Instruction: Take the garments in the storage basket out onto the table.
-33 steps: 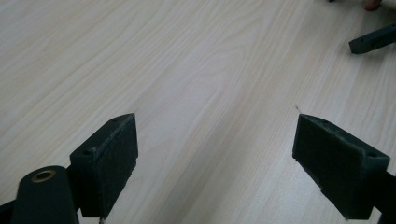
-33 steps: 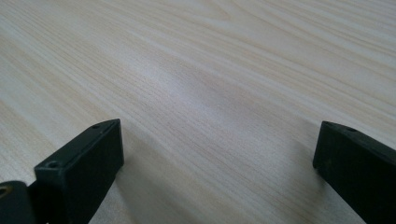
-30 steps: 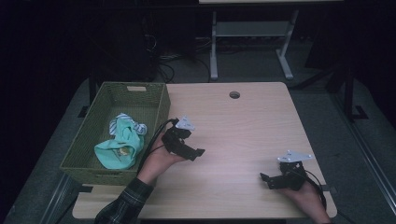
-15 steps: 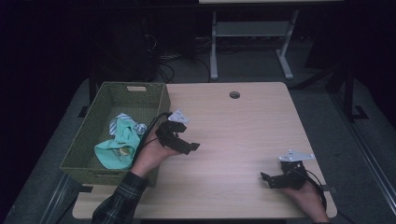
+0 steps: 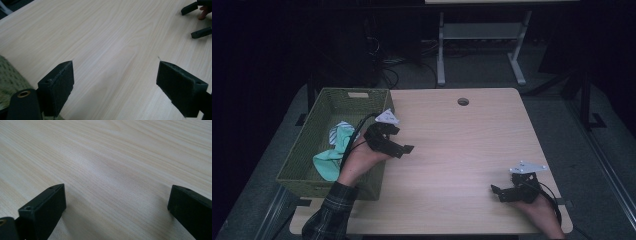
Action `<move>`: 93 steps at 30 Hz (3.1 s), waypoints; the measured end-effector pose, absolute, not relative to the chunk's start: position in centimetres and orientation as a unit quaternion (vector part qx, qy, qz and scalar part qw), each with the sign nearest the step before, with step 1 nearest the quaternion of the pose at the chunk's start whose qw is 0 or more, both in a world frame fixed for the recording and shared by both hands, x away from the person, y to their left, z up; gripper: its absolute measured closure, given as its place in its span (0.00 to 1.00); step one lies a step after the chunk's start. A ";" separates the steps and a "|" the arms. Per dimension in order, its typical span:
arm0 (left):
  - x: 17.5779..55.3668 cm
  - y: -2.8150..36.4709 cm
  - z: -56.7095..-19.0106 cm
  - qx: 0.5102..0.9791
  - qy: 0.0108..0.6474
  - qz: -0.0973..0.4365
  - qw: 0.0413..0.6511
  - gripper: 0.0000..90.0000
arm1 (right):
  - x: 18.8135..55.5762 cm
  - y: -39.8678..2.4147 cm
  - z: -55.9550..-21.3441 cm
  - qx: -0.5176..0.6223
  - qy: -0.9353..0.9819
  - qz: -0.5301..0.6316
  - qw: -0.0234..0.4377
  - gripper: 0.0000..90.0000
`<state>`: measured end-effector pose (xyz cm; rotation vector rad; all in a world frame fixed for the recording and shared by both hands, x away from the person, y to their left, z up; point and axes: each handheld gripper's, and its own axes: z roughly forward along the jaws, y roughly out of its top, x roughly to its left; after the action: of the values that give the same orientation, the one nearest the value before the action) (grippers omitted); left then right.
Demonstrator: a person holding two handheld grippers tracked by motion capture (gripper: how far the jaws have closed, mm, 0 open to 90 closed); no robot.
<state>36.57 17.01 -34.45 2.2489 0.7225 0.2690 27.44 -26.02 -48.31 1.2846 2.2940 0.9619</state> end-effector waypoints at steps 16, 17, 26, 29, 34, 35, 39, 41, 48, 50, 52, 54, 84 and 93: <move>37.0 20.0 -33.9 0.872 0.307 0.116 0.364 0.16 | 27.4 -26.0 -48.3 0.452 0.807 0.339 0.170 0.01; 37.0 20.1 -33.9 0.871 0.309 0.116 0.363 0.16 | 27.4 -26.0 -48.3 0.452 0.807 0.339 0.170 0.01; 37.1 21.5 -33.6 0.866 0.323 0.124 0.360 0.17 | 27.4 -26.0 -48.3 0.452 0.807 0.339 0.170 0.01; 37.2 22.0 -33.5 0.866 0.324 0.129 0.358 0.17 | 27.4 -26.0 -48.3 0.452 0.807 0.339 0.170 0.01; 37.2 22.8 -33.4 0.863 0.334 0.135 0.354 0.18 | 27.4 -26.0 -48.3 0.452 0.807 0.339 0.170 0.01; 37.2 23.0 -33.4 0.861 0.337 0.135 0.355 0.18 | 27.4 -26.0 -48.3 0.452 0.807 0.339 0.170 0.01; 37.3 23.9 -33.2 0.861 0.340 0.142 0.352 0.19 | 27.4 -26.0 -48.3 0.452 0.807 0.339 0.170 0.01; 37.3 24.2 -33.3 0.858 0.347 0.142 0.352 0.21 | 27.4 -26.0 -48.3 0.452 0.807 0.339 0.170 0.01; 37.3 25.4 -33.2 0.854 0.358 0.150 0.346 0.23 | 27.4 -26.0 -48.3 0.452 0.807 0.339 0.170 0.01; 37.3 25.8 -33.1 0.853 0.361 0.154 0.343 0.24 | 27.4 -26.0 -48.3 0.452 0.807 0.339 0.170 0.01; 37.3 26.1 -33.1 0.852 0.365 0.158 0.340 0.24 | 27.4 -26.0 -48.3 0.452 0.807 0.339 0.170 0.01; 37.3 26.5 -33.1 0.849 0.370 0.160 0.340 0.25 | 27.4 -26.0 -48.3 0.452 0.807 0.339 0.170 0.01; 38.8 29.8 -37.7 0.852 0.431 0.134 0.265 0.28 | 27.4 -26.0 -48.3 0.452 0.807 0.339 0.170 0.01; 39.4 29.4 -39.5 0.858 0.438 0.120 0.241 0.25 | 27.4 -26.0 -48.3 0.452 0.807 0.339 0.170 0.01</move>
<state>39.37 29.43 -39.47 2.3470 1.1972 0.3291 27.44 -26.01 -48.31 1.2849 2.2935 0.9618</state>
